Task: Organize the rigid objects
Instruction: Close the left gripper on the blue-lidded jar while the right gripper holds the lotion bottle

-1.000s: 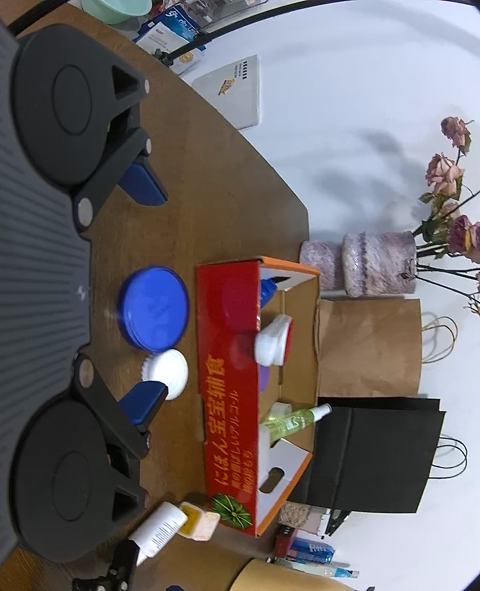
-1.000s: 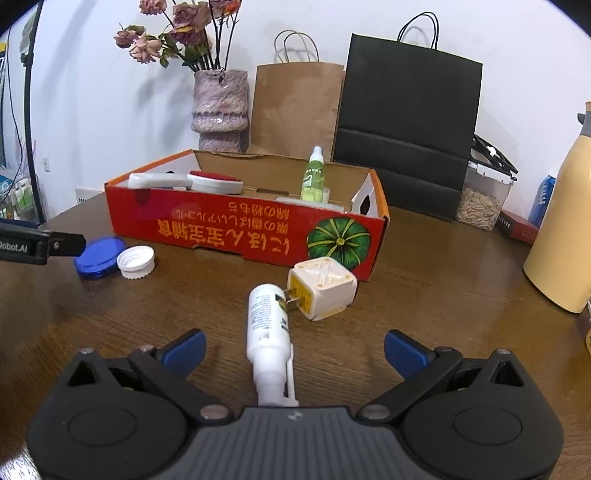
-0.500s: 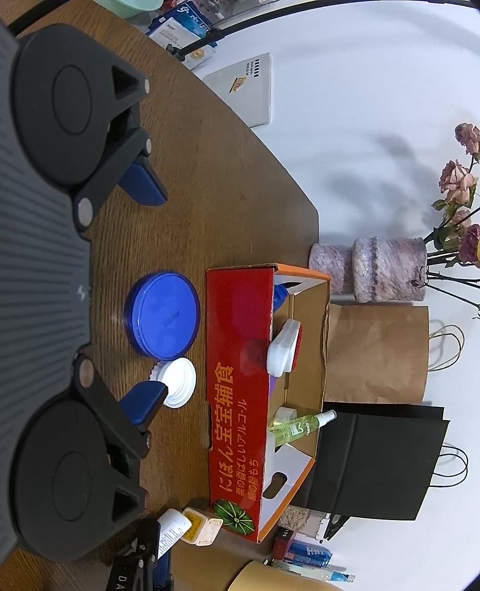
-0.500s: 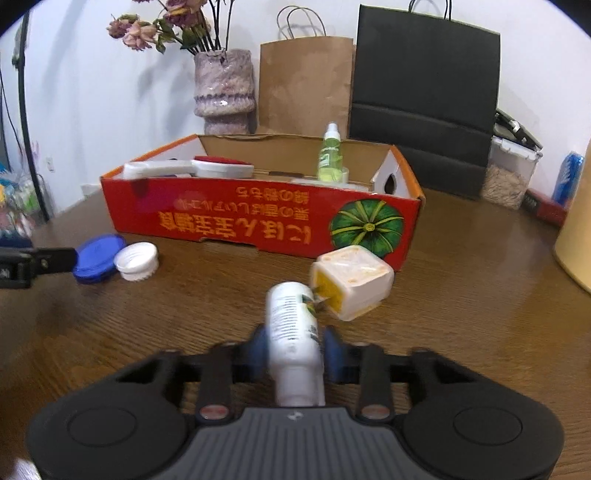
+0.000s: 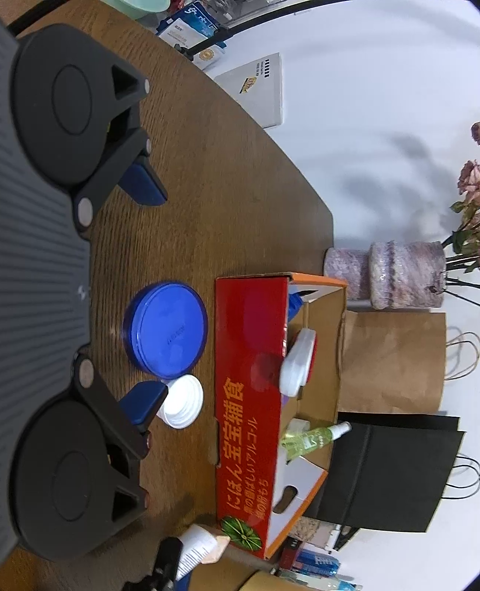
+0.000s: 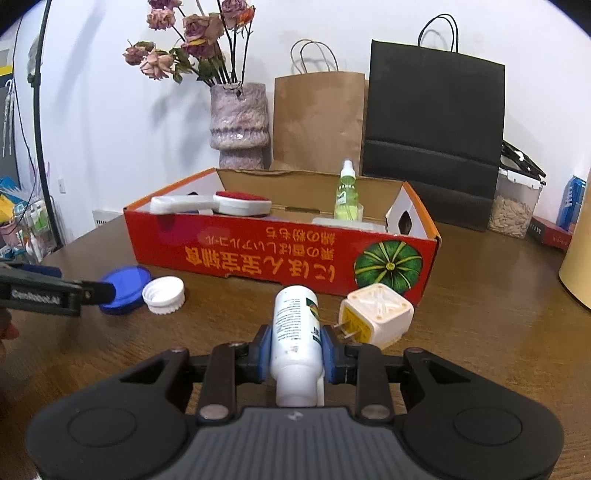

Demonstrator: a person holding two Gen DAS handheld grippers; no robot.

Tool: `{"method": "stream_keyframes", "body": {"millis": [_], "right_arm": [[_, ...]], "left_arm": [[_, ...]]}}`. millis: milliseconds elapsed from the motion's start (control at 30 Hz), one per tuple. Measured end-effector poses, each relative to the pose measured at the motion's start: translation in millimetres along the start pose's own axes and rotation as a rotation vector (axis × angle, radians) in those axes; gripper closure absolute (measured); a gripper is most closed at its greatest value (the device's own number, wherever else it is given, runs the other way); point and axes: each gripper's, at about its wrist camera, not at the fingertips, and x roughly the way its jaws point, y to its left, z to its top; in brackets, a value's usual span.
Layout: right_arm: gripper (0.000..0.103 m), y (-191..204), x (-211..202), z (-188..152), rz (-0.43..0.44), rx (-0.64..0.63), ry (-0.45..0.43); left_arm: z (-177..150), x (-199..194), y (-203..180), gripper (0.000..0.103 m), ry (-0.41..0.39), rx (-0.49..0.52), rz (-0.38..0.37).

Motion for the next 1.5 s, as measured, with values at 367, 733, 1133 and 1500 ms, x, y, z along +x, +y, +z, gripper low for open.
{"method": "stream_keyframes", "body": {"millis": [367, 733, 1133, 1500], "right_arm": [[0.076, 1.2, 2.5, 4.9, -0.029, 0.028, -0.047], [0.076, 2.7, 5.8, 6.6, -0.041, 0.034, -0.055], [0.076, 4.3, 5.8, 6.1, -0.042, 0.037, -0.061], [0.076, 4.8, -0.6, 4.9, -0.044, 0.041, -0.083]], "left_arm": [[2.7, 20.8, -7.0, 0.000, 0.028, 0.061, -0.004], [11.5, 35.2, -10.5, 0.000, 0.012, 0.079, -0.006], [7.4, 31.9, -20.9, 0.034, 0.003, 0.120, -0.044], [4.6, 7.3, -30.3, 0.034, -0.075, 0.111, -0.056]]}}
